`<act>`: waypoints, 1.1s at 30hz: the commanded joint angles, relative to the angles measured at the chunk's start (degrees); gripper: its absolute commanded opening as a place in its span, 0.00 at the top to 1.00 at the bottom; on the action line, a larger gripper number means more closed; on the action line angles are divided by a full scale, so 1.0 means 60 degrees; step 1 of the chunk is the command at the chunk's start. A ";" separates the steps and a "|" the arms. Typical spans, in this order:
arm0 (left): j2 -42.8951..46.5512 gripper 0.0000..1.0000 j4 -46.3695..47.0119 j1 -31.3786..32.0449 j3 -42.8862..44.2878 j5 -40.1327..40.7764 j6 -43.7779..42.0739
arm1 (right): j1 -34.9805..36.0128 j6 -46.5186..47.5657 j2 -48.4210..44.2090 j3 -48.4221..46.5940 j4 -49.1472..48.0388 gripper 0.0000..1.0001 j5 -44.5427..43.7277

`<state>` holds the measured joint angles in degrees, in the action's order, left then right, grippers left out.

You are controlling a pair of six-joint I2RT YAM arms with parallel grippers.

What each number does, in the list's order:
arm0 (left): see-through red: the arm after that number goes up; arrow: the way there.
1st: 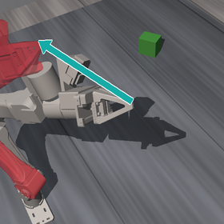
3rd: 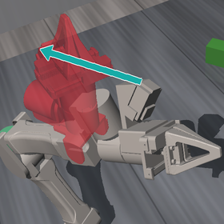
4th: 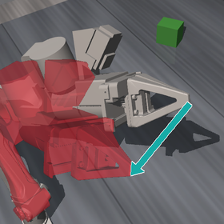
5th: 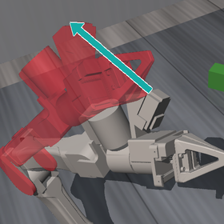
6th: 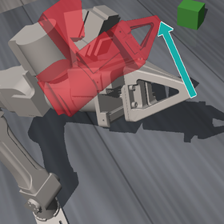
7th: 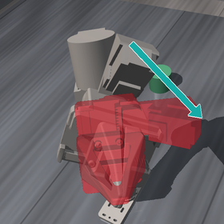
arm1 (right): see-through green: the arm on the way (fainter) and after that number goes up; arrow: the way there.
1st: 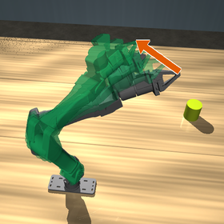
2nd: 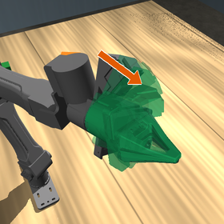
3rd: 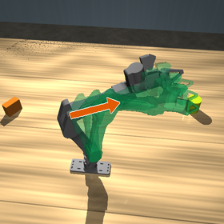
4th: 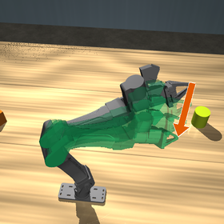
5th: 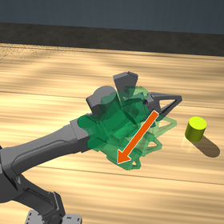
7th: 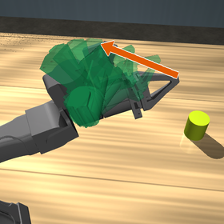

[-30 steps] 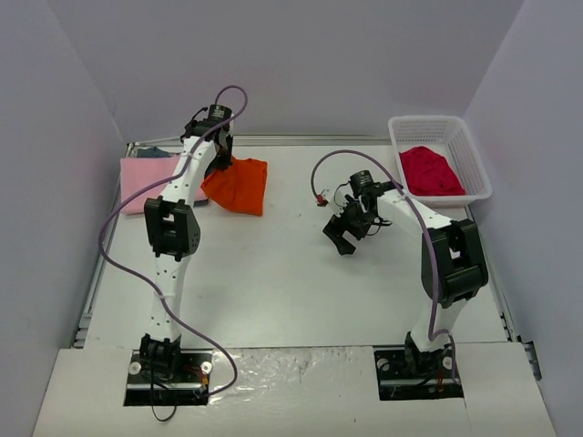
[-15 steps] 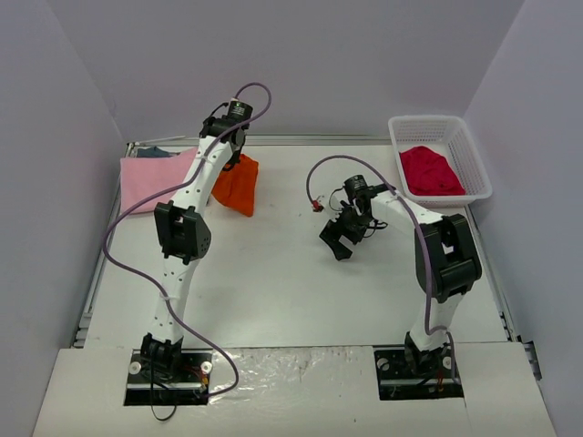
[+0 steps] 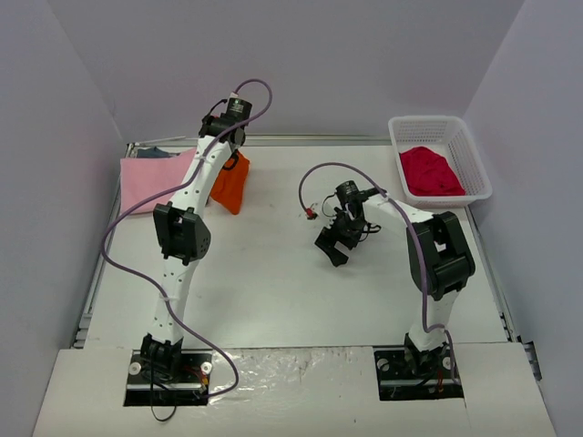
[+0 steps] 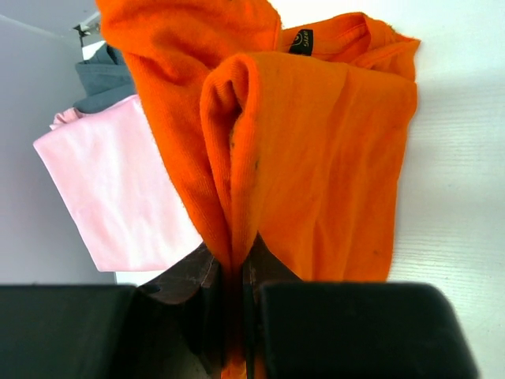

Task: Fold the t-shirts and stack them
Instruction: Put the neatly folded tshirt into the corner of the board with the left arm

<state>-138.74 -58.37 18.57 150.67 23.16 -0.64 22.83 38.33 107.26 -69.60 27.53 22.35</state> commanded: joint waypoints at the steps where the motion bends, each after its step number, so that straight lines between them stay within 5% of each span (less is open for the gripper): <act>1: 0.1077 0.98 0.0382 -0.0062 0.0655 0.0564 -0.0303 | 0.0238 -0.0074 0.0242 0.0072 0.0334 0.00 -0.0209; 22: 0.2160 0.98 0.0866 -0.0370 0.0743 0.0755 -0.0420 | 0.0707 -0.0060 0.0946 0.0058 0.0436 0.00 -0.0751; 33: 0.2293 0.98 0.0588 -0.1409 0.0098 0.0068 -0.0010 | 0.0765 -0.0074 0.1166 0.0043 0.0465 0.00 -0.0897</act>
<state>-129.32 -54.26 12.27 151.09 24.34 -1.69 27.07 38.35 109.34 -71.20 27.33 15.00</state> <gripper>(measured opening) 0.077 0.999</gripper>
